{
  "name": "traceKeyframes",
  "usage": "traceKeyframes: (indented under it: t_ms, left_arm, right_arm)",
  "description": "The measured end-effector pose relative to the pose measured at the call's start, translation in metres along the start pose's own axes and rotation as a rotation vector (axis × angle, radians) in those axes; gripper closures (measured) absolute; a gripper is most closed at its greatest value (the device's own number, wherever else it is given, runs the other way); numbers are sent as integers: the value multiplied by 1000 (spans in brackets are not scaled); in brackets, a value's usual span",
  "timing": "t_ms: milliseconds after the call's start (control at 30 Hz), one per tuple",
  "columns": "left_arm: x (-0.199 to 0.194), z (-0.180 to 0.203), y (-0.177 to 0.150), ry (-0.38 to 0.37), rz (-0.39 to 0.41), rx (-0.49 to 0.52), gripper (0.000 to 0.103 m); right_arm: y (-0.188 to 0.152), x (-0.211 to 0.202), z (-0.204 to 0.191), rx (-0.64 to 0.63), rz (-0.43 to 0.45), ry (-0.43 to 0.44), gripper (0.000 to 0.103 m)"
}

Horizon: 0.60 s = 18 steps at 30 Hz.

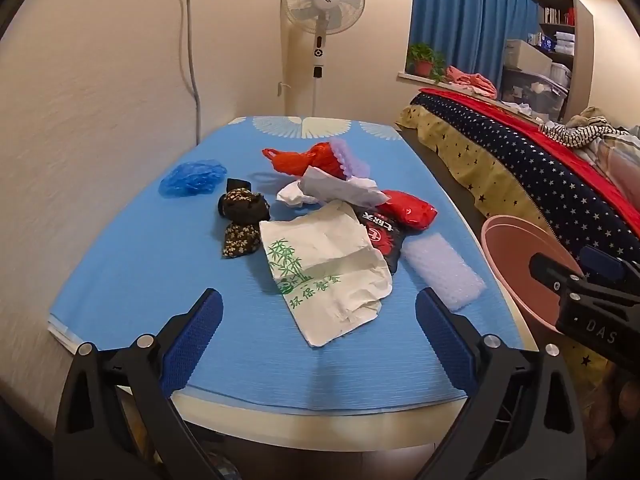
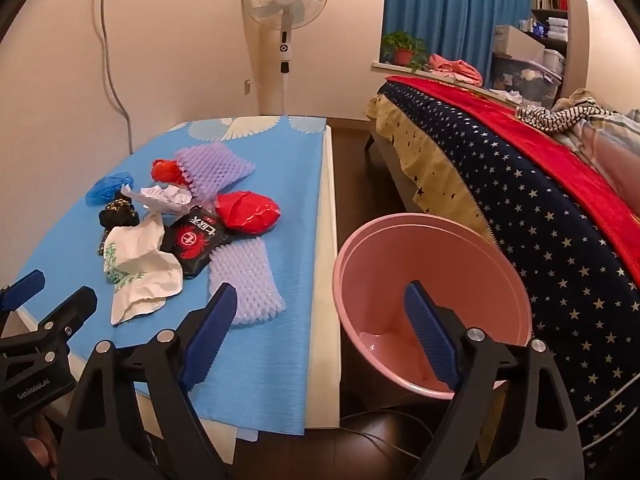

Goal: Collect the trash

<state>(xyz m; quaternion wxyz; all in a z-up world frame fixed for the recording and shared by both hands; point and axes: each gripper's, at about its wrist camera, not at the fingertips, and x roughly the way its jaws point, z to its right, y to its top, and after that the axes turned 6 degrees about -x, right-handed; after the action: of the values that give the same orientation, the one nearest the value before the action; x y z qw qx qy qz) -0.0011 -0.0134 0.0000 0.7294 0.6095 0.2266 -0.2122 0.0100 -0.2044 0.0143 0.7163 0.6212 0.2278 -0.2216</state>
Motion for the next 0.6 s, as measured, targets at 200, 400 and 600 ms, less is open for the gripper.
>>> traceKeyframes:
  t_ms: [200,400,600]
  left_arm:
    - [-2,2,0,-2,5,8,9]
    - [-3,3,-1,-1,8,7,9]
    - [-3,4,-2,-3,7,11,9]
  right_arm:
    - [-1,1,-2,-10,4,-3,25]
    - [-1,-1,-5,-12,11,1,25]
    - [-1,-2,-4,-14,15,4,25]
